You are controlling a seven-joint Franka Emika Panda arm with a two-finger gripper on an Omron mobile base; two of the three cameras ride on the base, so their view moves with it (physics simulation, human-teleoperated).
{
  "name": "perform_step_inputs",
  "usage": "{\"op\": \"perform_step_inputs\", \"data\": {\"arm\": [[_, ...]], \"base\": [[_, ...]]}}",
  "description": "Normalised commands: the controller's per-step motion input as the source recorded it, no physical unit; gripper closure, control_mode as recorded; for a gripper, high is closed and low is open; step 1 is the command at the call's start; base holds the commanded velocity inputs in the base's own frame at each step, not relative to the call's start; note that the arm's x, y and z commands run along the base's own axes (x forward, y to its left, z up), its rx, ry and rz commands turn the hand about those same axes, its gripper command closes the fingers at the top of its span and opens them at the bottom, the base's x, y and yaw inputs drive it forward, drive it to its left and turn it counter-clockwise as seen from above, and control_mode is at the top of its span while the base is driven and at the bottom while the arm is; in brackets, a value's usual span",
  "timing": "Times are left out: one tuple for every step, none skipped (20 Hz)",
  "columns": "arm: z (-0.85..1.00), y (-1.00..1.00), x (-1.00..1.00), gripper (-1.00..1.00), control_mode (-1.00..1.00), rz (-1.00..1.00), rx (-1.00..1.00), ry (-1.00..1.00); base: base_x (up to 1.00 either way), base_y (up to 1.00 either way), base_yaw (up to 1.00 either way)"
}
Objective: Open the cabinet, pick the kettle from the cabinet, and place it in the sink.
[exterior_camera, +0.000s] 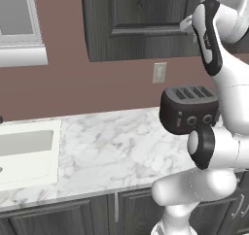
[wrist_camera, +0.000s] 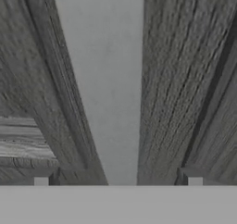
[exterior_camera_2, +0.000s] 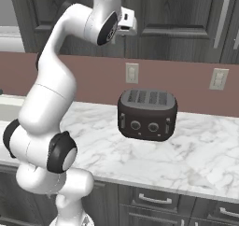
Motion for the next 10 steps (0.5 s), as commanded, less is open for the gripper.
{"op": "perform_step_inputs", "data": {"arm": [[0.03, -0.11, 0.33, -1.00, -1.00, 0.02, 0.00, 0.00], [0.00, -0.13, 0.28, -1.00, -1.00, 0.02, 0.00, 0.00], [0.00, -0.15, 0.25, -1.00, -1.00, 0.02, 0.00, 0.00], [0.00, -0.16, 0.22, -1.00, -1.00, 0.02, 0.00, 0.00], [0.00, -0.14, 0.21, -1.00, -1.00, 0.01, 0.00, 0.00], [-0.01, -0.11, 0.19, -1.00, -1.00, 0.00, 0.00, -0.03], [0.00, -0.10, 0.21, -1.00, -1.00, 0.00, 0.01, -0.03], [0.00, -0.09, 0.25, -1.00, -1.00, 0.01, 0.04, -0.03], [0.00, -0.08, 0.27, -1.00, -1.00, 0.02, 0.07, -0.04], [0.00, -0.07, 0.31, -1.00, -1.00, 0.03, 0.09, -0.05]], "base": [[0.00, 0.00, 0.00], [0.00, 0.00, 0.00], [0.00, 0.00, 0.00], [0.00, 0.00, 0.00], [0.00, 0.00, 0.00], [0.00, 0.00, 0.00], [0.00, 0.00, 0.00], [0.00, 0.00, 0.00], [0.00, 0.00, 0.00], [0.00, 0.00, 0.00]]}}
